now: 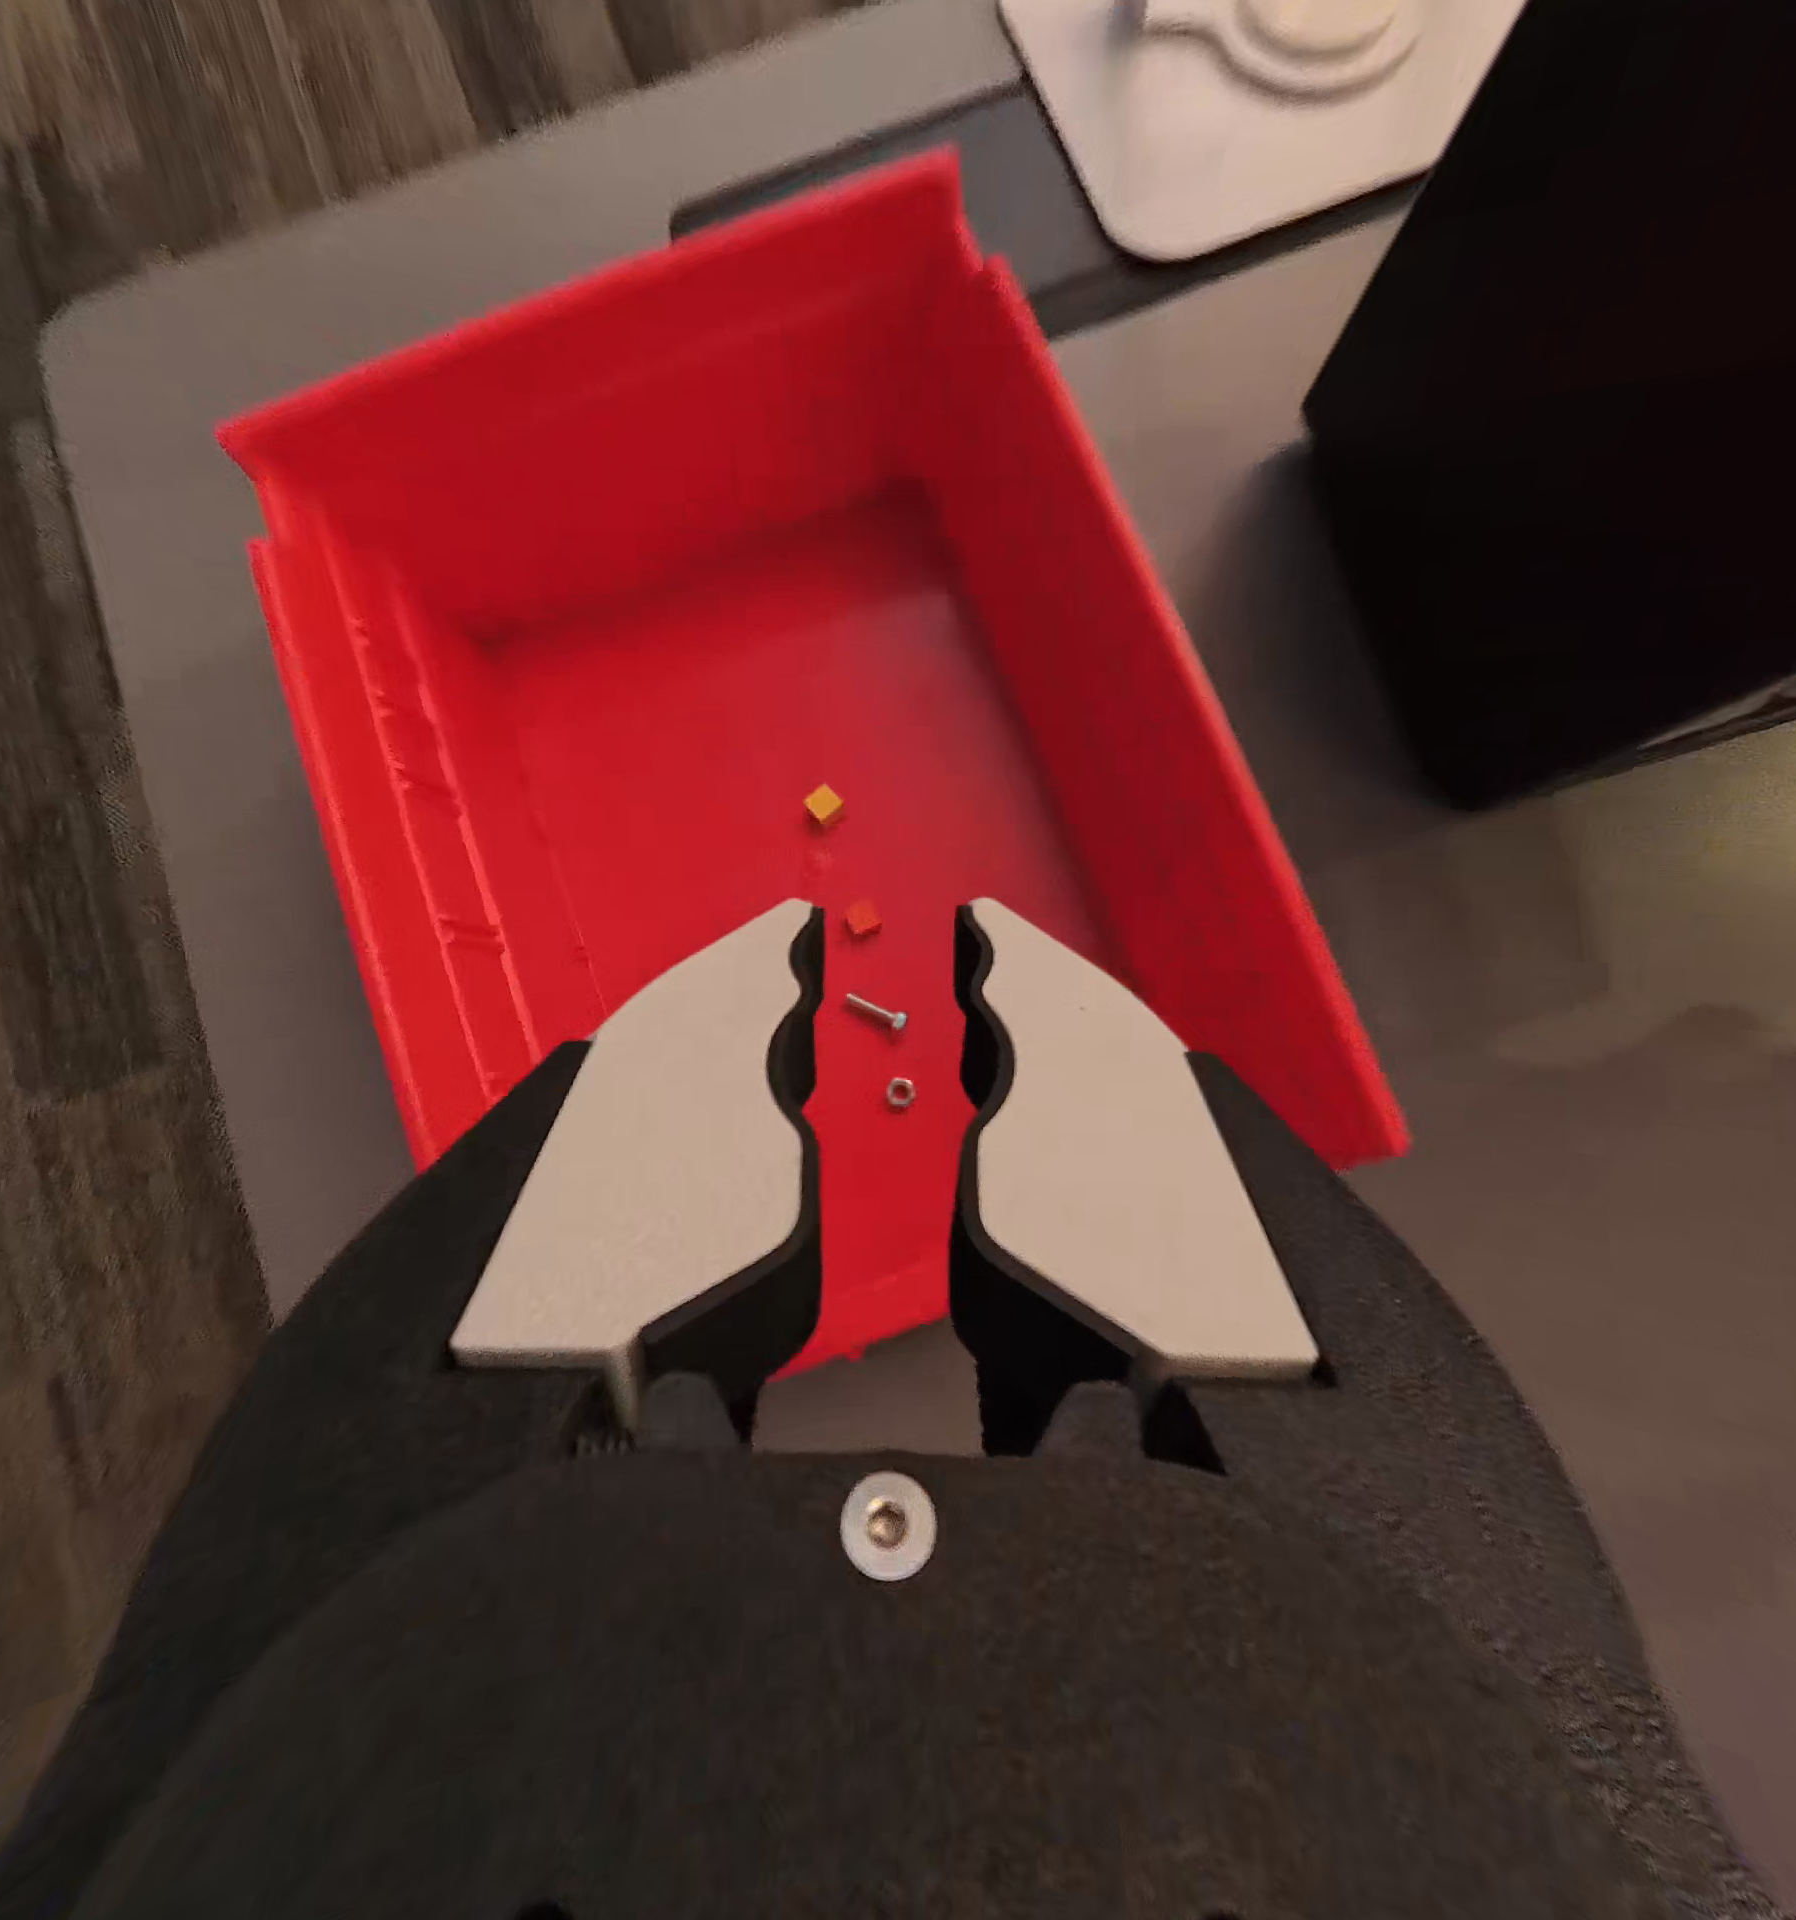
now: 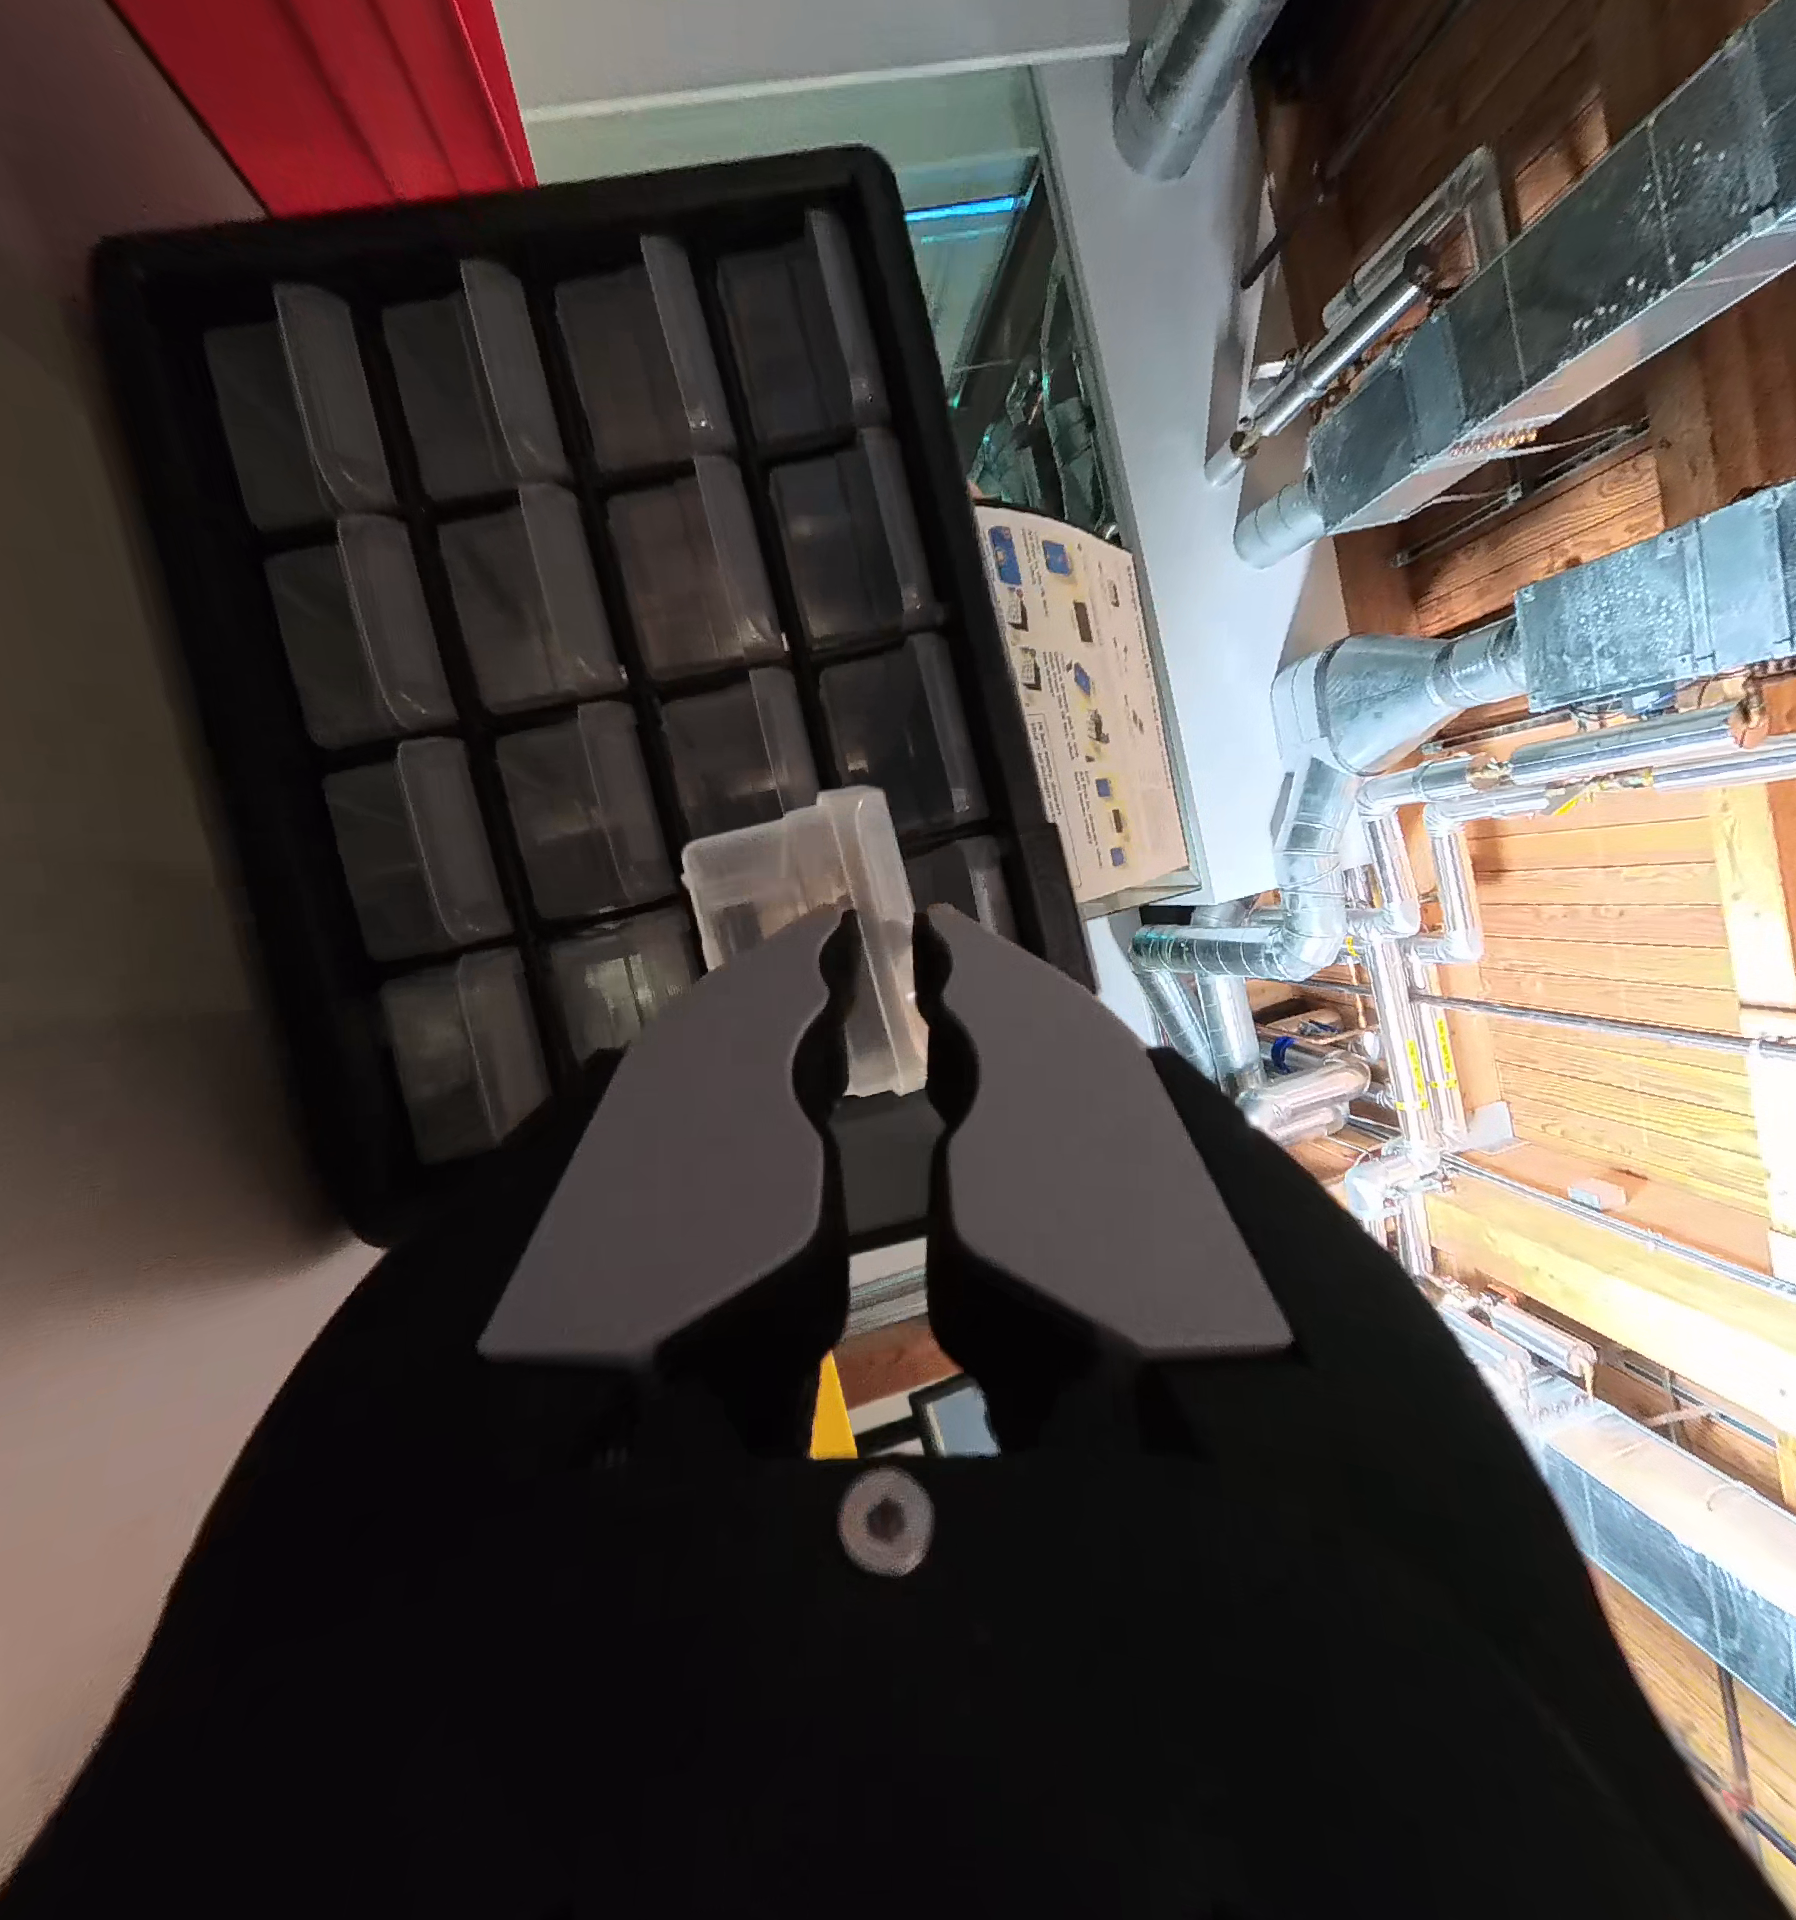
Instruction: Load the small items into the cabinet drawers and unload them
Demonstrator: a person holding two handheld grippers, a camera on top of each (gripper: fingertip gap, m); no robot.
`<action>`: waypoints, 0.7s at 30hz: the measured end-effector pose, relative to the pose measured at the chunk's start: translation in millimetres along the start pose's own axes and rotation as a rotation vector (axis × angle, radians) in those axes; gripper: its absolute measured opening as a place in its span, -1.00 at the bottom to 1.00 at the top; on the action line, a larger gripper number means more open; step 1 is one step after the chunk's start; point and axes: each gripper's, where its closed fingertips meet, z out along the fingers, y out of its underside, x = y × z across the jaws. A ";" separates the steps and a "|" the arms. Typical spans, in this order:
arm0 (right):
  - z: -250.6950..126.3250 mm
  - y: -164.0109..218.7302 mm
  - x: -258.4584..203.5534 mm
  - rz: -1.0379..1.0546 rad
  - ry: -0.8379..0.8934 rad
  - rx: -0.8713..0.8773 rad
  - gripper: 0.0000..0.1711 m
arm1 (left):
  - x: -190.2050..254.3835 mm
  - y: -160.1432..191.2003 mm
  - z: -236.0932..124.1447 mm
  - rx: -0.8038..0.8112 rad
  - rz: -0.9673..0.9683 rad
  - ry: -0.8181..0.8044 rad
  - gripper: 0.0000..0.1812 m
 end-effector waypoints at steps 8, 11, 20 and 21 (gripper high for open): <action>-1.3 0.7 0.6 0.019 -0.022 0.012 -0.87 | -16.1 17.3 96.2 -0.169 -0.143 -0.003 -0.79; -1.2 -0.3 0.2 0.016 -0.024 0.010 -0.87 | -24.0 31.2 119.4 -0.252 -0.163 -0.066 -0.73; -4.3 -5.3 0.6 0.019 -0.042 0.036 -0.87 | -30.7 40.0 149.7 -0.289 -0.197 -0.123 -0.74; -4.6 -5.3 0.8 0.021 -0.044 0.035 -0.87 | -31.9 40.4 150.6 -0.287 -0.201 -0.124 -0.81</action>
